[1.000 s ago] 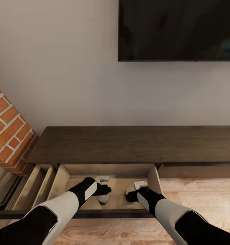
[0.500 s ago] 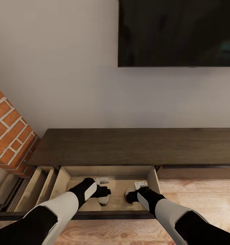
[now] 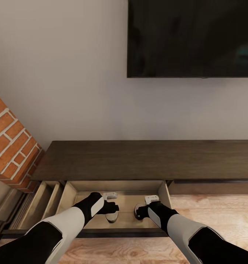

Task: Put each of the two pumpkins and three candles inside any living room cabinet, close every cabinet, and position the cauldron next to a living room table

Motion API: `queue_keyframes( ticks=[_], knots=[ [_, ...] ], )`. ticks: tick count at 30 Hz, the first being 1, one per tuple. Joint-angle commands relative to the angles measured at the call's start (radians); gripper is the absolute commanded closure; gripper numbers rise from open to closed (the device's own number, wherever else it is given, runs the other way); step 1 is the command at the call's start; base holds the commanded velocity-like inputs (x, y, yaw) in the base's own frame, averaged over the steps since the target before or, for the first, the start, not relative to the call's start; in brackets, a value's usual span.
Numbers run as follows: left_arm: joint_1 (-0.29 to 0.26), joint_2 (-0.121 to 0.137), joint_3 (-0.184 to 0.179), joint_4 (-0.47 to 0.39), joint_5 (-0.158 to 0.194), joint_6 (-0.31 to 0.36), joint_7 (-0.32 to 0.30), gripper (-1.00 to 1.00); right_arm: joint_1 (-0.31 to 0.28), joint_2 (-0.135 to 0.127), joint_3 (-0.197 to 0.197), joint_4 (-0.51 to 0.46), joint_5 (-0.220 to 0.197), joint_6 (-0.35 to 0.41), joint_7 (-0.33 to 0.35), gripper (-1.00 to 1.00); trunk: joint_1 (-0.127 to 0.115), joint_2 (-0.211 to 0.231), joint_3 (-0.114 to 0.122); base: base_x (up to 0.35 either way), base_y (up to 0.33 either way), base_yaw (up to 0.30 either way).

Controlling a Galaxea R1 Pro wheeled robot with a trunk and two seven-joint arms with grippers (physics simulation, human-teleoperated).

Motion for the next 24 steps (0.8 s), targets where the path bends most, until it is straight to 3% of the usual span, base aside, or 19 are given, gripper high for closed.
queue_keyframes(
  ticks=[1, 24],
  knots=[
    [0.000, 0.000, -0.005, -0.001, 0.008, 0.004, 0.005, -1.00, 0.000, 0.000, 0.008, -0.002, -0.011, 0.005, -0.006, -1.00, -0.004, 0.007, 0.003, 0.000, 0.000, 0.000],
    [0.000, 0.000, -0.004, 0.000, 0.008, 0.004, 0.004, -1.00, 0.000, 0.000, 0.008, -0.002, -0.012, 0.005, -0.004, -1.00, -0.092, 0.168, 0.075, 0.000, 0.000, 0.000]
  ],
)
